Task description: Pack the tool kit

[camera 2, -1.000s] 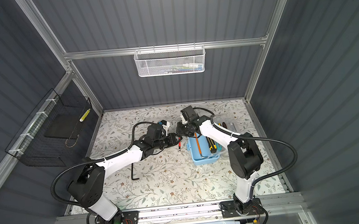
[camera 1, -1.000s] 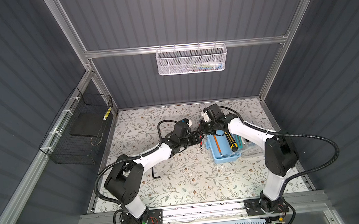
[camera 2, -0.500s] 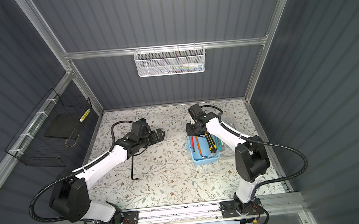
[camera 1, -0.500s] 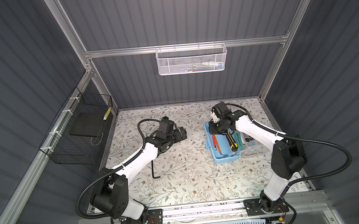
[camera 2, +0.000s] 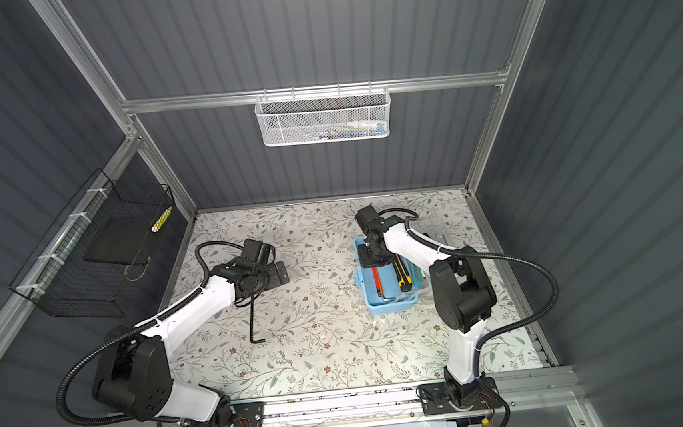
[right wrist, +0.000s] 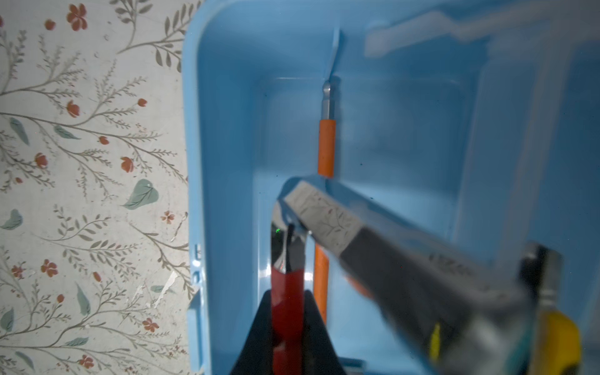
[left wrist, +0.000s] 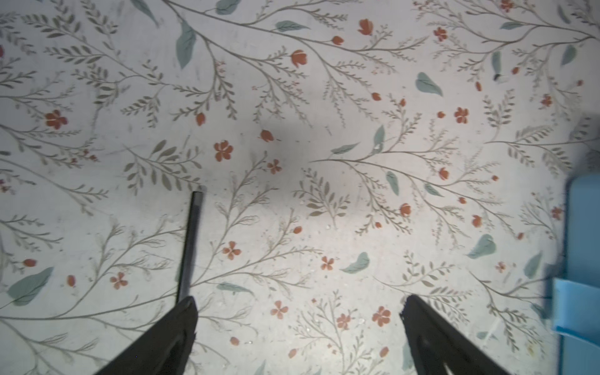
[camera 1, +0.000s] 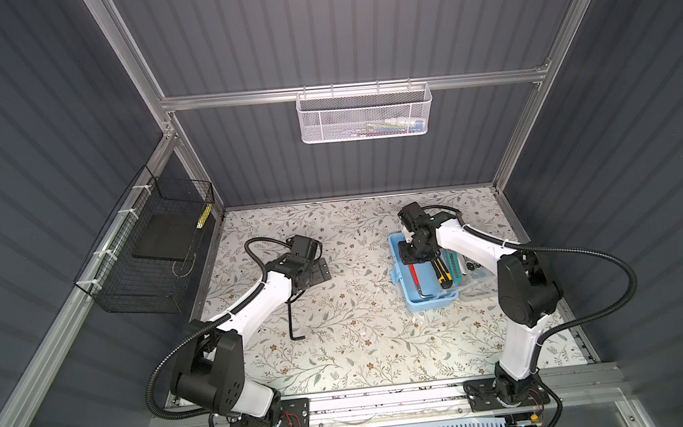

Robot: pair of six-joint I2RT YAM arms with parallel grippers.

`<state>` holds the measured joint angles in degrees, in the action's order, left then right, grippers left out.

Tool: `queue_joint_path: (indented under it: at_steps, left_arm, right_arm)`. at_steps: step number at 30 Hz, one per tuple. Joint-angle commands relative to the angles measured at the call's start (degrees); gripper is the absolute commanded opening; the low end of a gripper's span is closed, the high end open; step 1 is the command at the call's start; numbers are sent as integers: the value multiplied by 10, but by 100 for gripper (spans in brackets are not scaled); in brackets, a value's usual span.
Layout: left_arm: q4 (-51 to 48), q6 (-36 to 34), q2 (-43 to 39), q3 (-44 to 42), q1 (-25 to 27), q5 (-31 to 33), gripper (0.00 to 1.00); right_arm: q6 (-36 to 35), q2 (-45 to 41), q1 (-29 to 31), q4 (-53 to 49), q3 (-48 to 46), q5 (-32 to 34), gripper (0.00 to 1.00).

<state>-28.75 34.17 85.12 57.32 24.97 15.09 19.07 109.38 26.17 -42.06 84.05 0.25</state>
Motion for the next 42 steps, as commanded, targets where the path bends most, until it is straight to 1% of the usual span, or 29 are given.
queue_joint_path:
  at_steps: [1, 4, 8, 14, 19, 21, 23, 26, 29, 32, 37, 39, 42]
  left_arm:
    - [-43, -9, -7, -25, -5, 34, 100]
    - [-50, -4, -9, -39, -11, 47, 100]
    - [-52, 0, -9, -57, -20, 58, 100]
    - [-54, 5, -9, -70, -29, 64, 100]
    - [-55, 6, -15, -79, -36, 69, 100]
    - [-56, 8, -14, -81, -38, 72, 99]
    - [-55, 10, -11, -85, -39, 71, 97]
    - [-53, 12, -4, -91, -43, 63, 89]
    - [-45, 12, 5, -97, -48, 47, 78]
    - [-31, 11, 15, -104, -53, 28, 66]
    - [-28, 17, 44, -112, -62, 11, 49]
    - [-29, 25, 45, -118, -66, 6, 44]
    - [-23, 36, 37, -132, -68, -5, 42]
  right_arm:
    - [-5, 10, 0, -10, 28, 9, 7]
    - [-3, 21, 0, -5, 28, 4, 8]
    - [-2, 31, 0, 1, 28, -8, 13]
    - [3, 39, 0, 4, 29, -15, 26]
    - [8, 30, 0, 0, 31, -17, 33]
    - [11, 22, 0, 0, 31, -15, 38]
    - [14, 14, 0, 0, 30, -15, 40]
    - [18, 2, 0, 2, 30, -16, 44]
    - [21, -9, 0, 5, 30, -17, 49]
    - [24, -17, 0, 9, 30, -23, 51]
    - [29, -30, 0, 14, 31, -31, 52]
    - [29, -35, 0, 14, 30, -31, 52]
    - [27, -39, 0, 13, 31, -27, 53]
